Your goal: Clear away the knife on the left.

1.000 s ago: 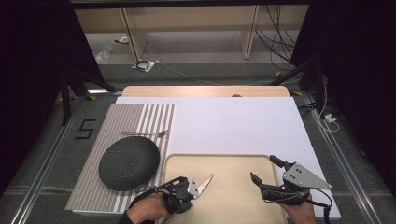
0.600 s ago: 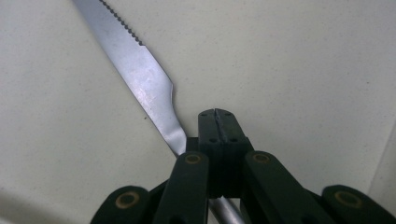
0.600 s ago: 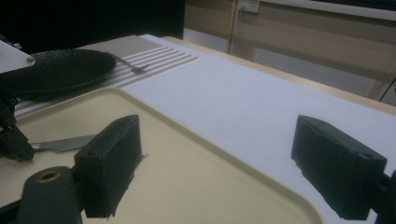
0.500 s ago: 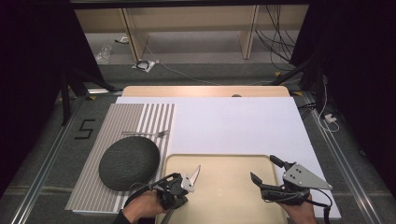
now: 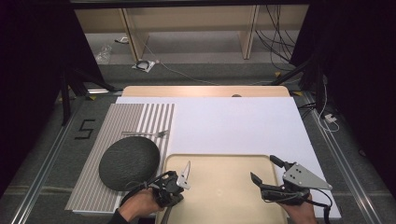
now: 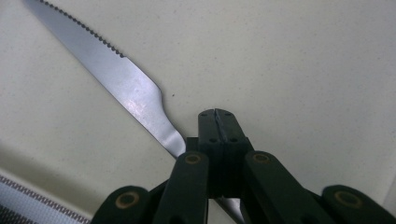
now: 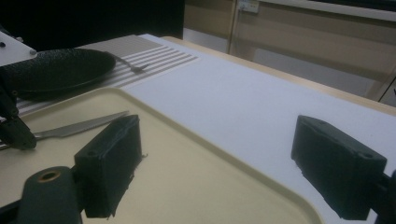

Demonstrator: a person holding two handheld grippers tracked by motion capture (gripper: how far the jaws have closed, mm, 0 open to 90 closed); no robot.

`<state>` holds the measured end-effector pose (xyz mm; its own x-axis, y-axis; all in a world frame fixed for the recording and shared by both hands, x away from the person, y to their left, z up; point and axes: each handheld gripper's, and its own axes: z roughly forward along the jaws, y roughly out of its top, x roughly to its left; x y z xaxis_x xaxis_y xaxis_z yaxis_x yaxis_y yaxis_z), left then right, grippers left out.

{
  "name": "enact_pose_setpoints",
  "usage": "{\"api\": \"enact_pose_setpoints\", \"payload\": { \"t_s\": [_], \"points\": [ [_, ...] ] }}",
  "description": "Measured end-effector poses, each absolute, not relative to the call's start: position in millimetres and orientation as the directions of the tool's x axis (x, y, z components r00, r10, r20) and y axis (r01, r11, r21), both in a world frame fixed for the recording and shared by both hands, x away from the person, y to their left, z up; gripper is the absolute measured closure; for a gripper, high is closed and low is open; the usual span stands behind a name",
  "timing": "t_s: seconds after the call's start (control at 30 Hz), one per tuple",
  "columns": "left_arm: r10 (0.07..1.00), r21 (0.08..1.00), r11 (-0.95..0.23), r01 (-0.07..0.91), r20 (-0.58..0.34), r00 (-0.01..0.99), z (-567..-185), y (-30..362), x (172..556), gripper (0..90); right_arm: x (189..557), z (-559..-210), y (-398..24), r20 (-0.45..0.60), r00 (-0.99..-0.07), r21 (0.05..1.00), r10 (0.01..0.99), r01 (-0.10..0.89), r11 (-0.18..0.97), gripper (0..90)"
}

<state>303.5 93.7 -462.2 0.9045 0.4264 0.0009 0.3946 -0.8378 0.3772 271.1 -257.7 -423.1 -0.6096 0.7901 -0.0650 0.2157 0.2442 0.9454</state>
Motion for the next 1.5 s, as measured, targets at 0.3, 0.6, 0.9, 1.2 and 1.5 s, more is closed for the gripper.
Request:
{"api": "enact_pose_setpoints", "payload": {
  "t_s": [0.3,0.6,0.9,1.2,1.5],
  "points": [
    [0.448,0.373,-0.829,0.416,-0.003,0.894,-462,102,307,89.2,271,-423,-258,-0.062,-0.609,0.946,0.791,0.217,0.242,17.0],
    [0.469,0.368,-0.818,0.442,-0.019,0.883,-462,107,310,89.2,272,-423,-258,-0.065,-0.608,0.946,0.791,0.214,0.242,17.1],
    [0.482,0.362,-0.815,0.453,-0.013,0.876,-461,113,312,89.2,272,-423,-258,-0.066,-0.61,0.946,0.79,0.214,0.244,17.1],
    [0.49,0.36,-0.811,0.461,-0.012,0.871,-462,118,313,89.2,271,-423,-257,-0.062,-0.61,0.946,0.79,0.216,0.242,17.1],
    [0.497,0.364,-0.807,0.466,-0.008,0.868,-460,121,315,86.4,271,-423,-257,-0.063,-0.611,0.946,0.789,0.217,0.243,17.1]
  ]
}}
